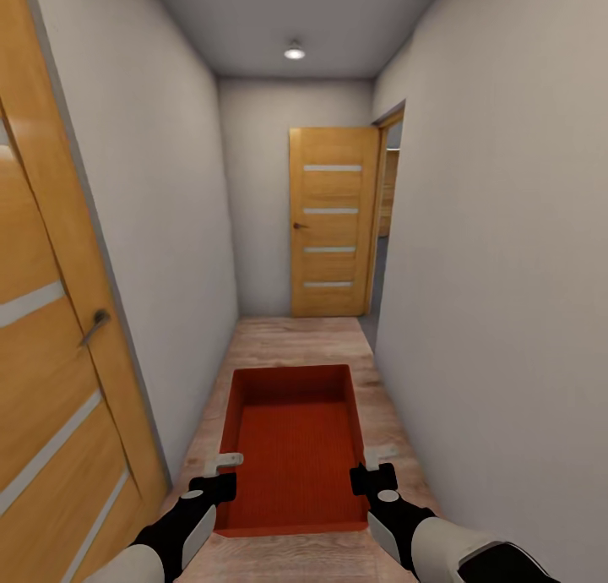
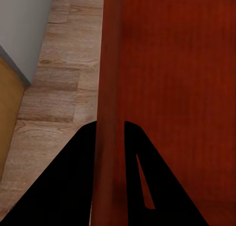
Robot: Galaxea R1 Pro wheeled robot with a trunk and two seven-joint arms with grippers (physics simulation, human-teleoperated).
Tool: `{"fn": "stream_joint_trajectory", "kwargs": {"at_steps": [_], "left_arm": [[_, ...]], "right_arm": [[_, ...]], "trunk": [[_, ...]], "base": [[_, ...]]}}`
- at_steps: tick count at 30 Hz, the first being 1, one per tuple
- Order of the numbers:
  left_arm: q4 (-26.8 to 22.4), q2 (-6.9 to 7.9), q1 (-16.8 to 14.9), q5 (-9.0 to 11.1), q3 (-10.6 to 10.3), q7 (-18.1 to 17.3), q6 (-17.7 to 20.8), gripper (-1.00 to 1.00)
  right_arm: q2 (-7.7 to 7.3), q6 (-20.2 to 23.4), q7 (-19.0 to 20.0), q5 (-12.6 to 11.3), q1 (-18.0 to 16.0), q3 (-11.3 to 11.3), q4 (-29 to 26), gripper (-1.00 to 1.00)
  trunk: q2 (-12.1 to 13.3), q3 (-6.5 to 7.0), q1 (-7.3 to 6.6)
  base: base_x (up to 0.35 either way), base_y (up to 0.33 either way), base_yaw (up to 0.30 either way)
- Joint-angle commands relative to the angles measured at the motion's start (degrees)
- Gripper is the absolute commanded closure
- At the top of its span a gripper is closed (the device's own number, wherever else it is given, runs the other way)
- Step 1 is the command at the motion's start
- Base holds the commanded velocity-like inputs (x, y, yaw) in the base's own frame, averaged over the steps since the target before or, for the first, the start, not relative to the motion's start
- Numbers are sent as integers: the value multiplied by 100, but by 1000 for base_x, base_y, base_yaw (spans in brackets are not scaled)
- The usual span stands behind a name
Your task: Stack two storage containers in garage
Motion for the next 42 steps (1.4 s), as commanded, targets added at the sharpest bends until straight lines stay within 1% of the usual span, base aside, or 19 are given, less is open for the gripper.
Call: {"fn": "stream_joint_trajectory", "kwargs": {"at_steps": [1,42], "left_arm": [[-35,23,-7,3,313,78,-149,100],[-35,23,-7,5,313,78,-149,100]], "right_arm": [[1,0,34,4,-1,-251,10,100],[-6,0,34,4,-2,-251,7,100]], "trunk": [[-9,-11,5],[-9,-11,5]], "base": [[326,0,0],[326,0,0]]}}
